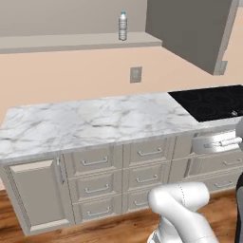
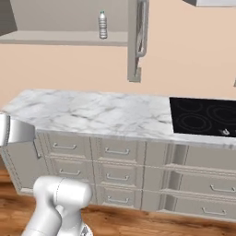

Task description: Sort all alcoholic drinks to one cabinet, and non-alcoholic drinks to the other.

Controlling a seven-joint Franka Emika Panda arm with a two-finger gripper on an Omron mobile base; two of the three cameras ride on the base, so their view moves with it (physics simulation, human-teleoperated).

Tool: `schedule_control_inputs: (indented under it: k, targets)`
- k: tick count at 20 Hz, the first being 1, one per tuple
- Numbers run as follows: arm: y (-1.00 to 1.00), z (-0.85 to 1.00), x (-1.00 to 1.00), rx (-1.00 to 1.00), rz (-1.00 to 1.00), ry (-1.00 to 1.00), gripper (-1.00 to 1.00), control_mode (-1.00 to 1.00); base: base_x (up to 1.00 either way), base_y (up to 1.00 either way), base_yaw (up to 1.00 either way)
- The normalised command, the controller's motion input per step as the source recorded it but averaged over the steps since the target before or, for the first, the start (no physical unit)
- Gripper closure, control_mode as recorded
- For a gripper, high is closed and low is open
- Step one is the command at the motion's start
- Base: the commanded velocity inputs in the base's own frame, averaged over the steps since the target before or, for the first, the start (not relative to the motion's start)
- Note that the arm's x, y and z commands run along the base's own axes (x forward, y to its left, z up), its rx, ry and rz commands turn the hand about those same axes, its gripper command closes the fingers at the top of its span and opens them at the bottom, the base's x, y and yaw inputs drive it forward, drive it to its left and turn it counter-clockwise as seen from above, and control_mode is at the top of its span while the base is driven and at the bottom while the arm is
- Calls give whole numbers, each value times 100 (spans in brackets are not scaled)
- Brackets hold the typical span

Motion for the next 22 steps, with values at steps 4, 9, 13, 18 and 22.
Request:
schedule_control_inputs:
  k: [4,9,13,18,22]
  targets:
    - [0,0,0,0,0,0,-100,100,-50,-62,-6]
    - [0,0,0,0,0,0,-100,100,-14,-76,-4]
    - [0,0,0,0,0,0,-100,100,0,-75,0]
    - [0,0,0,0,0,0,-100,100,1,-74,0]
    - [0,0,0,0,0,0,-100,100,0,-74,0]
